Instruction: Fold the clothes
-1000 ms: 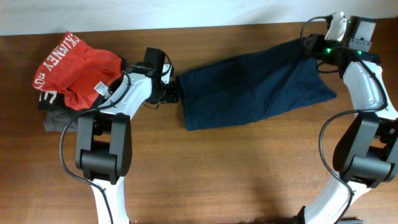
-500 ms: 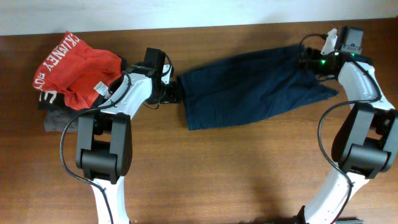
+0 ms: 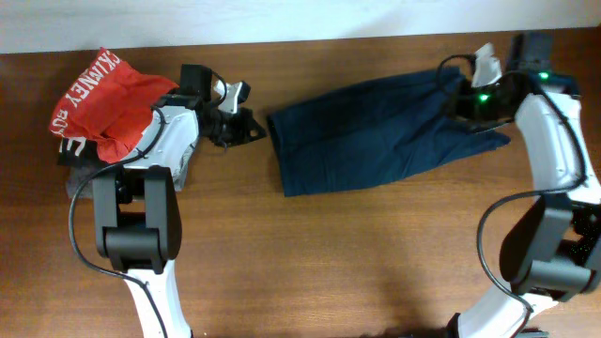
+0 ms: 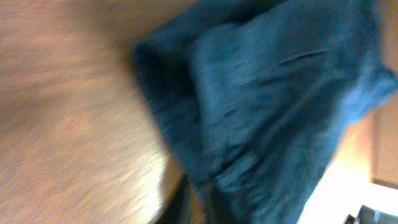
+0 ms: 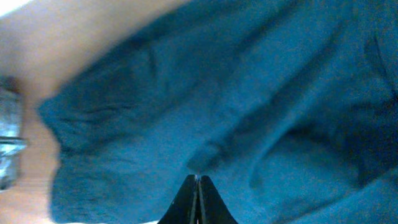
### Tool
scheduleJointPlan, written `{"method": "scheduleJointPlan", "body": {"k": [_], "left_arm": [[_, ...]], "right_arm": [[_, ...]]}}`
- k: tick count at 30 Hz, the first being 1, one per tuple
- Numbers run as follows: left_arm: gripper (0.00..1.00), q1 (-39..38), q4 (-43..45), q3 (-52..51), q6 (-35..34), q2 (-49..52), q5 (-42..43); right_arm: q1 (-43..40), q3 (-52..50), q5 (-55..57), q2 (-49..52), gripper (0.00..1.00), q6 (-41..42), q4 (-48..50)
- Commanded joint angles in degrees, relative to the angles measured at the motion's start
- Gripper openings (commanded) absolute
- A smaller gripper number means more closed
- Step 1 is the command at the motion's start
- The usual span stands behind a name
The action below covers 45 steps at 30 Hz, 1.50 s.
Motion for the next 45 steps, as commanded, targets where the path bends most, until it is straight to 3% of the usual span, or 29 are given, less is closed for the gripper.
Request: {"method": "scheduleJointPlan", "body": {"k": [1,6,12,17,22,25,29,34,36,40,45], "left_arm": [[0.01,-3.56,2.67,1.31,7.56,-0.15,7.89],[0.00,-9.62,7.63,1.31,15.58,0.13,4.48],[0.00,-15.54,12.81,1.31,15.52,4.13,-20.02],[0.00,-15.47,14.56,1.31,7.19,10.16,-33.40],[0.00,-11.98,14.51,1.31,0.87,12.52,-36.28],[0.01,-9.18,14.45,2.49,0.09,12.35,-34.69],[0.04,-6.29,10.88,7.63,3.45,12.17,-25.20],[0.15,-6.01,0.17,17.38,6.54,11.10,-15.91],[0.17,-6.62,-4.87,21.31,6.95,10.14,-13.11],[0.18,-8.70,-11.19,24.13,6.95,7.78,-10.01],[0.18,-12.41,-17.53,23.45,8.26,8.00,-11.89]], "right_arm": [[0.96,-2.62,11.69,3.98,0.04,7.06,-1.57],[1.03,-6.82,10.40,7.67,0.04,6.95,0.48],[1.09,-9.40,10.19,10.27,0.04,6.93,2.12],[1.25,-12.96,10.21,10.29,0.04,13.88,-1.55],[1.29,-17.73,10.19,10.27,0.04,15.89,-3.74],[1.29,-20.70,10.19,10.27,0.04,15.98,-4.83],[1.29,-21.84,9.99,8.59,0.04,11.61,-5.55],[1.29,-21.07,-2.73,-0.90,0.04,-0.42,-6.84],[1.29,-21.03,-6.29,-5.77,0.04,-1.68,-6.38],[1.31,-21.03,-6.84,-11.85,0.04,-1.66,0.31],[1.42,-21.33,-6.82,-10.49,0.04,0.96,11.37]]}}
